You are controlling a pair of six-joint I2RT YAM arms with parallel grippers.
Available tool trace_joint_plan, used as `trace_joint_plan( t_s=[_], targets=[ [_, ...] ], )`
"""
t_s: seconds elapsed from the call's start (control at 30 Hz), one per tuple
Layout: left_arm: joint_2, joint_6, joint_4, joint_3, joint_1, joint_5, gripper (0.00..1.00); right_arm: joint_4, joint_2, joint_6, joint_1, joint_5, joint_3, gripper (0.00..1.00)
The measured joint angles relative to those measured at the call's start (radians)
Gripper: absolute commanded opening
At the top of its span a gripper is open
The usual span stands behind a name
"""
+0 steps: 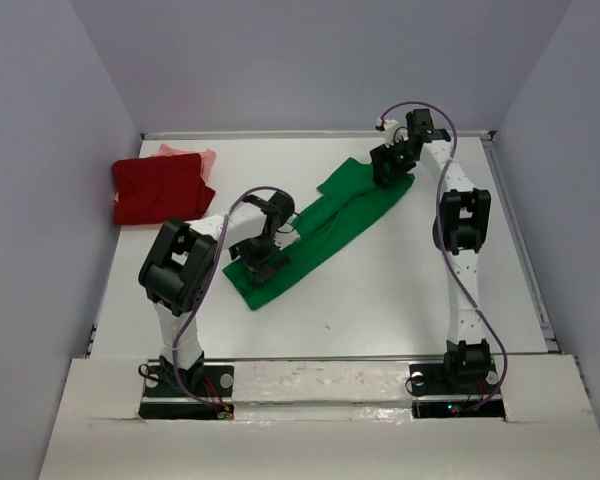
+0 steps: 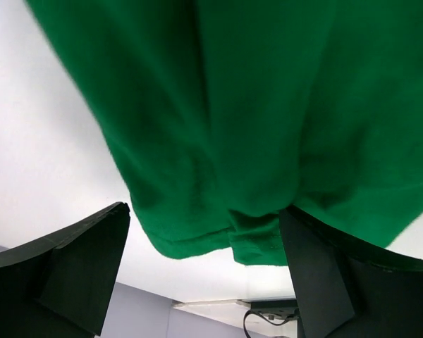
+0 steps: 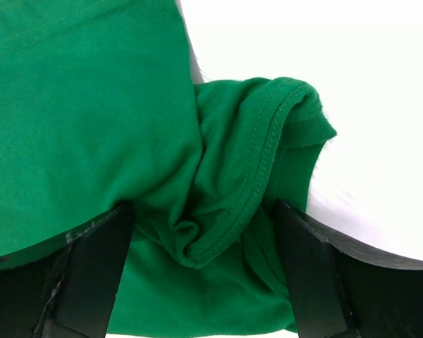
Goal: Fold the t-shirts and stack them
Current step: Rotate the tshirt 90 degrees
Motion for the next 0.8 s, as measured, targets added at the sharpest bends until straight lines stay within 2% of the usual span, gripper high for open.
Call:
trace_joint_plan(
  t_s=[0.4,0.63,0.8],
  targets=[
    [-0.06,0.014,-0.058,0.0,-0.076,0.104,0.99,0.092,0.01,-0.012,0.074,-0.05,0.0,0.89],
    [-0.087,0.027,-0.104,0.036,-0.076,0.076,0.99,0.16,-0.055,-0.037,0.08,0.085,-0.122,0.89],
    [-0.138,0.042,-0.08,0.097,-0.076,0.059,0.99,0.208,-0.19,-0.029,0.079,0.232,-0.227,0.89]
  ],
)
